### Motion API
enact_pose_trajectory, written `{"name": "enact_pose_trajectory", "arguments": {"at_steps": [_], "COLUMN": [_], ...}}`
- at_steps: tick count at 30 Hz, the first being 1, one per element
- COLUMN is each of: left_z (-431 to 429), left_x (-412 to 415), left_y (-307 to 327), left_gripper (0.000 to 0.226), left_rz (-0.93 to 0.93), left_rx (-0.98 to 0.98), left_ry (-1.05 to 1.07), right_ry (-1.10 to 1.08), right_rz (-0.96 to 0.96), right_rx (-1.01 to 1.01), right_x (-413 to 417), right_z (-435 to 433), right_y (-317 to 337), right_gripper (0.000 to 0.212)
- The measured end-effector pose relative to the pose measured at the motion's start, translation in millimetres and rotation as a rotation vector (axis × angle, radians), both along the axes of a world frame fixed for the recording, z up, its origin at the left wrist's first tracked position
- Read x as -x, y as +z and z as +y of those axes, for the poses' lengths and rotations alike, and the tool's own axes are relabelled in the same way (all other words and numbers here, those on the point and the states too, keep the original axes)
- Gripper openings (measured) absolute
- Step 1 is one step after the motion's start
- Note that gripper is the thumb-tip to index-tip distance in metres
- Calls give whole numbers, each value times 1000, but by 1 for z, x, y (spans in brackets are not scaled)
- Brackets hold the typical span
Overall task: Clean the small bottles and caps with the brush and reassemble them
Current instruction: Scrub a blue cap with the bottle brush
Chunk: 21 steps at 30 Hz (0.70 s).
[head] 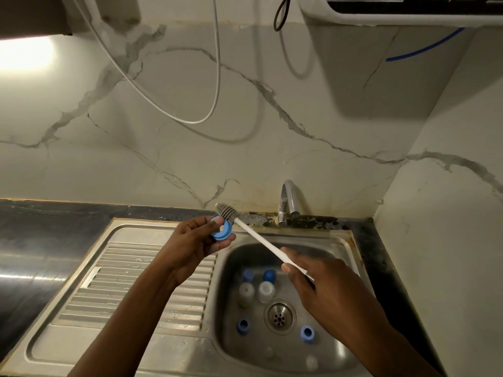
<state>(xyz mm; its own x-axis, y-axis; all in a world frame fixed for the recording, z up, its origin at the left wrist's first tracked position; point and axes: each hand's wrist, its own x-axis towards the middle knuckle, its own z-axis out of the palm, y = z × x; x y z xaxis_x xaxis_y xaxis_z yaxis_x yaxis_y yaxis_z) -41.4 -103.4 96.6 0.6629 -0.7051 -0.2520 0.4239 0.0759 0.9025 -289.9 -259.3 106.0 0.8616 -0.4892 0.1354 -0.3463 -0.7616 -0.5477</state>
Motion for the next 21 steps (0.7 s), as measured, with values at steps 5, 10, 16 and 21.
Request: {"name": "enact_pose_trajectory", "arguments": {"at_steps": [5, 10, 16, 21], "left_z": [7, 8, 10, 14], "left_x": [-8, -4, 1, -8], "left_y": [2, -2, 3, 5], "left_gripper": [40, 36, 33, 40], "left_rz": [34, -58, -106, -86], "left_rx": [47, -14, -139, -133], "left_ry": [54, -99, -275, -175], "right_ry": [20, 3, 56, 52], "right_rz": [16, 28, 36, 32], "right_rx": [-40, -11, 0, -3], "right_x": [11, 11, 1, 4], "right_z": [4, 2, 4, 0], "right_y": [2, 2, 4, 5], "right_gripper": [57, 55, 54, 49]}}
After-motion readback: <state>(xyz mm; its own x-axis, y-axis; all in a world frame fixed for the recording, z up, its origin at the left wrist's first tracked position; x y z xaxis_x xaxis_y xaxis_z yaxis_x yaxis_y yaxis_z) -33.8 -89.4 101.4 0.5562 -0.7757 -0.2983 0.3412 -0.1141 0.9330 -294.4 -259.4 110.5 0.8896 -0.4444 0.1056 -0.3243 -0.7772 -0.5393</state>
